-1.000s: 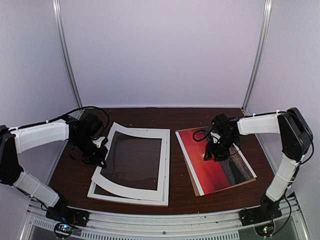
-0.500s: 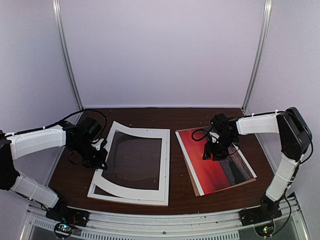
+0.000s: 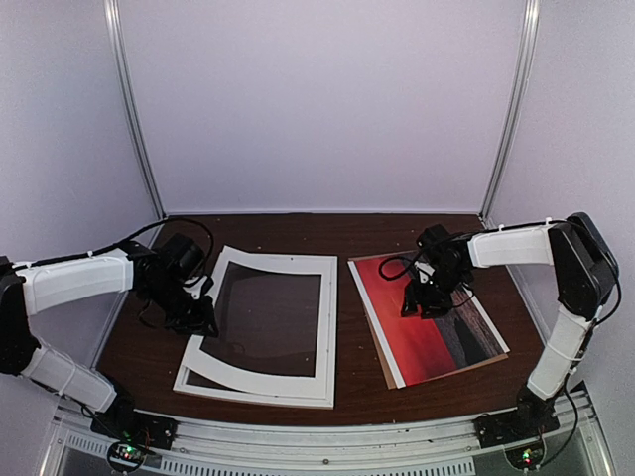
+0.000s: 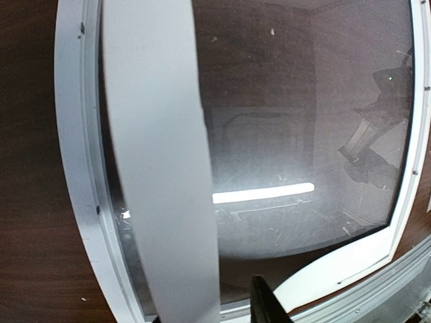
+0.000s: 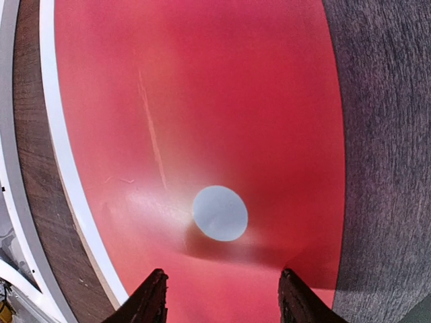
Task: Put the photo into the frame
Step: Place the mat board on the glass panel, then adjust the photo at the center of the board.
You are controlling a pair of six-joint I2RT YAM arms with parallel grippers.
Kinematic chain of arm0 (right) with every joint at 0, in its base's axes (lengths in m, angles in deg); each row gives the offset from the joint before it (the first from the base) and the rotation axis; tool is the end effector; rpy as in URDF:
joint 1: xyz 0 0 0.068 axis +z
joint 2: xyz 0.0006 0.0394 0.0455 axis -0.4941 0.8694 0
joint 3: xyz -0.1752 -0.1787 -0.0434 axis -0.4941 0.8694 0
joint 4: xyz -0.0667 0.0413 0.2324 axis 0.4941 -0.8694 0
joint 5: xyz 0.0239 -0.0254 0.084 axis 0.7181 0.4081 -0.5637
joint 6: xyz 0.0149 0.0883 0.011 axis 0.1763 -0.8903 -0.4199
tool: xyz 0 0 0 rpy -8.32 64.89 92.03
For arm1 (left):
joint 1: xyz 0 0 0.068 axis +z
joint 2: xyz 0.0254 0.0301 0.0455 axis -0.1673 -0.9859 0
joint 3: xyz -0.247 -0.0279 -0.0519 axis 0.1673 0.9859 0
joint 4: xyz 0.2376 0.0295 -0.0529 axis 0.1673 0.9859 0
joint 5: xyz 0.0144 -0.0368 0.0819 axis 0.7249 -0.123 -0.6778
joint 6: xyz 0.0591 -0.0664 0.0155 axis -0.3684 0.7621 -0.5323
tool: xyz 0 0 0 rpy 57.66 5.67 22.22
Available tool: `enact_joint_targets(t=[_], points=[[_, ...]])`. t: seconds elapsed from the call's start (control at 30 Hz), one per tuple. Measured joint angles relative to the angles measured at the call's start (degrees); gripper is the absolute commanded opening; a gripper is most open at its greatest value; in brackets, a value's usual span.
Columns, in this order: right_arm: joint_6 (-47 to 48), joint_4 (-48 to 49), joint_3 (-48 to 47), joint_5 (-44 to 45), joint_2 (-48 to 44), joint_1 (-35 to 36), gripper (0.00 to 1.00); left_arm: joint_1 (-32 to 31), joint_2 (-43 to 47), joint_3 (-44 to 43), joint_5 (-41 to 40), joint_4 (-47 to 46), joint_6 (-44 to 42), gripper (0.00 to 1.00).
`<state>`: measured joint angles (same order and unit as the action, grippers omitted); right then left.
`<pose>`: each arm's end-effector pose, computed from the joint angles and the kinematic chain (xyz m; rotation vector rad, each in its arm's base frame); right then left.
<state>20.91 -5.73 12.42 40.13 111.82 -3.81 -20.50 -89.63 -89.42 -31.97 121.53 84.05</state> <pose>0.2792 0.1647 0.1088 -0.0437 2.9796 0.6367 0.1967 -0.1329 0.1509 -0.1520 2.9870 -0.4812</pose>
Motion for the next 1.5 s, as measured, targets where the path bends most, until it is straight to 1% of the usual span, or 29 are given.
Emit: enact_joint_targets(t=[0.23,0.47,0.67,0.87,1.0,1.2,1.5], points=[[0.0,0.1,-0.1,0.0,0.1,0.3,0.56,0.0,-0.2,-0.1,-2.8,1.5,-1.0,0.58],[0.0,0.1,-0.1,0.0,0.1,0.3,0.56,0.0,-1.4,-1.3,-4.2,2.4,-2.1,0.71],[0.0,0.1,-0.1,0.1,0.1,0.3,0.56,0.0,-2.3,-2.1,-6.1,4.0,-3.2,0.78],[0.1,-0.1,-0.1,1.1,-0.4,1.2,0.58,0.0,-3.2,-3.9,-10.7,5.8,-4.5,0.83],[0.1,-0.1,0.1,1.7,-2.5,2.2,0.6,0.3,-5.2,-5.4,-13.4,6.1,-5.8,0.86],[0.9,0.6,0.2,3.4,-5.9,5.4,0.65,3.6,-11.3,-8.2,-14.3,5.0,-9.0,0.93],[1.9,-1.6,0.1,10.1,-6.0,6.2,0.73,8.3,-20.7,-12.2,-12.3,1.6,-12.9,0.94]])
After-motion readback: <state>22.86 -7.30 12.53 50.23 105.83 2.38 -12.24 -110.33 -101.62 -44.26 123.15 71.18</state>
